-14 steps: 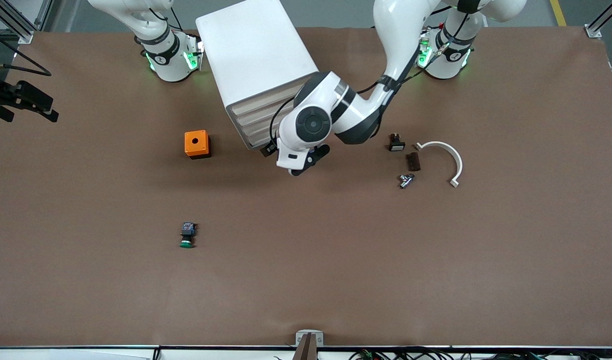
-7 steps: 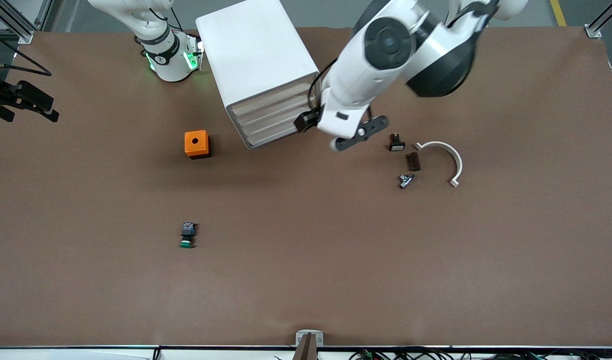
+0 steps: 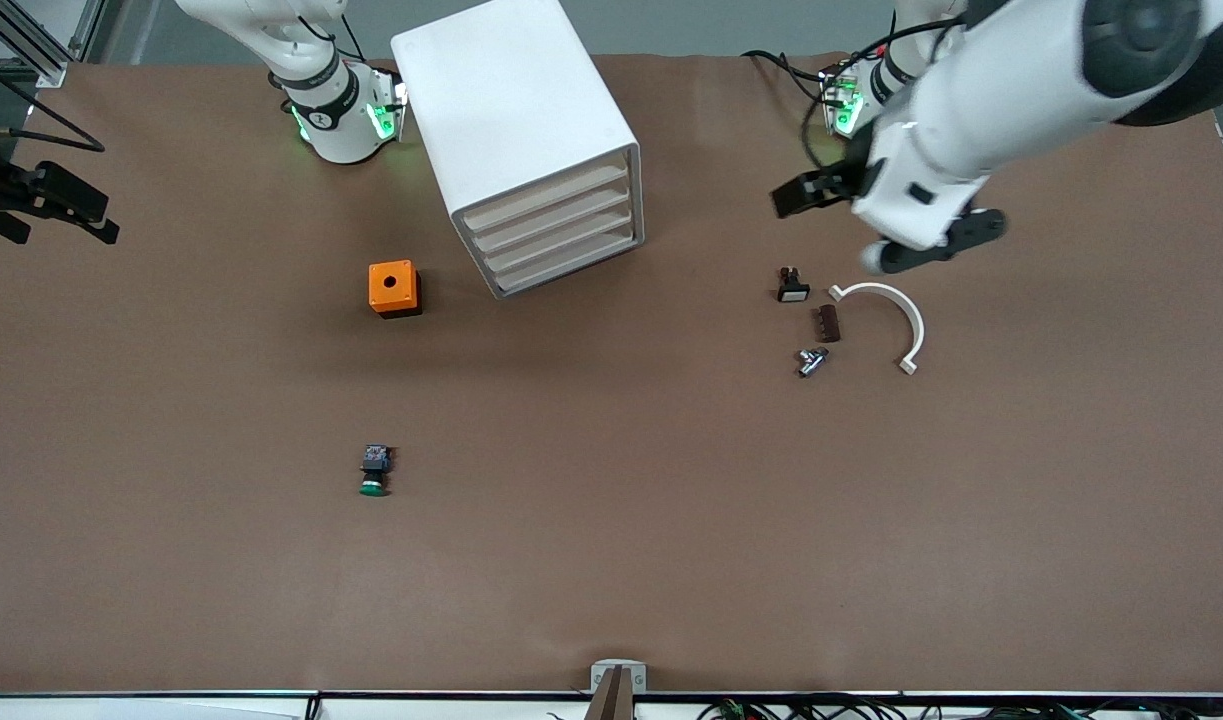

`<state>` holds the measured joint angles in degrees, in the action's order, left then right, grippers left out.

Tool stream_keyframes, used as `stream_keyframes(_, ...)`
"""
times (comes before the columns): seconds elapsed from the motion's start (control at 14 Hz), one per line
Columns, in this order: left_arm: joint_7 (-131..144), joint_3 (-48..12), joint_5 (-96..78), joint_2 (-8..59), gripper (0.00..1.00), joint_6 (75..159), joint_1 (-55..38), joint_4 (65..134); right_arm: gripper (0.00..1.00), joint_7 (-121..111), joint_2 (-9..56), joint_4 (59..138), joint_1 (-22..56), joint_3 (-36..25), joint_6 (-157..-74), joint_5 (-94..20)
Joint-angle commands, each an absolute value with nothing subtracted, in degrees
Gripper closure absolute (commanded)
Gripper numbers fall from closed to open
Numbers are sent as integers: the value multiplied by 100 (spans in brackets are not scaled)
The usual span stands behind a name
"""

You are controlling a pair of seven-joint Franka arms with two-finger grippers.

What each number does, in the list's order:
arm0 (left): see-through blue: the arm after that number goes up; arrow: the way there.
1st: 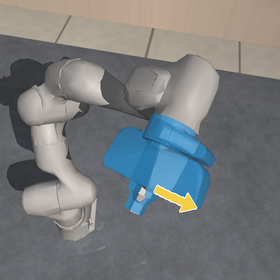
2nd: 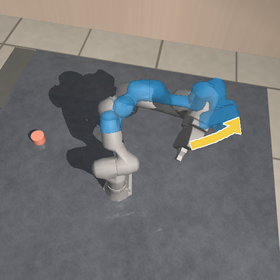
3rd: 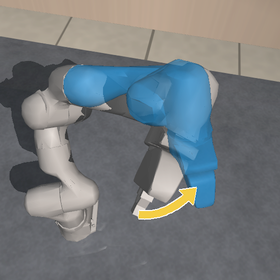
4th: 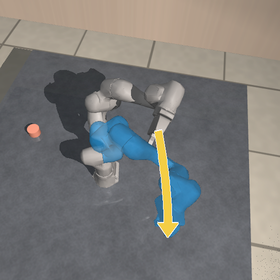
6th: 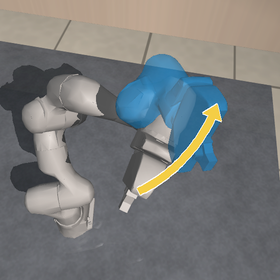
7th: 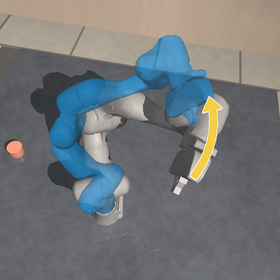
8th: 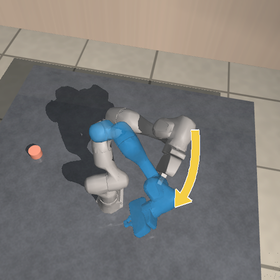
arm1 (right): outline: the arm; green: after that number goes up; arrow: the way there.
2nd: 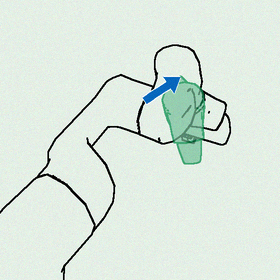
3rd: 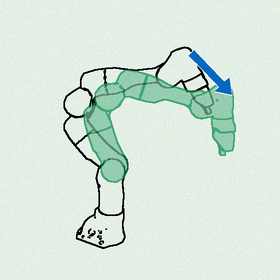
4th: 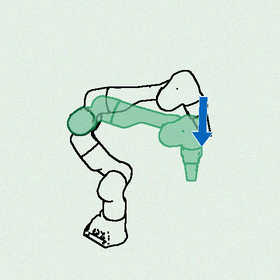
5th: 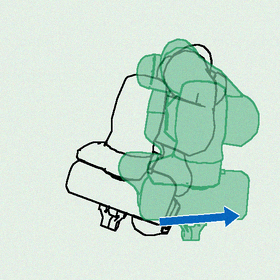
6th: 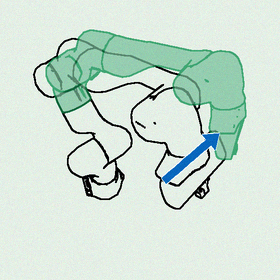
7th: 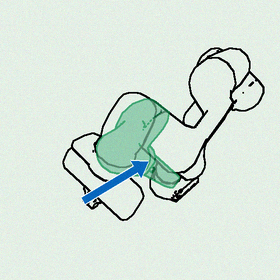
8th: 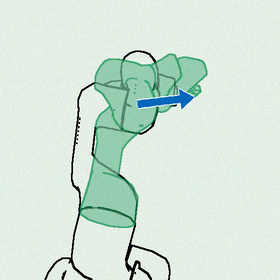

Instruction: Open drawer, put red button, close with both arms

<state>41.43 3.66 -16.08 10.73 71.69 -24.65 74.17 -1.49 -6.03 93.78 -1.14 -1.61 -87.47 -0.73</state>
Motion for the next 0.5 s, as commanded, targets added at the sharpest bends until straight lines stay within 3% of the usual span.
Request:
stream_keyframes(0.0, 3177, 308, -1275, 791, 1, 6988, -1971, 7673, 0, -220, -765, 9519, -193, -79, -8754, -18)
stream_keyframes(0.43, 1040, 299, -880, 168, 1, 6987, -687, 8375, 0, -211, -773, 9545, -176, -79, -8763, -26)
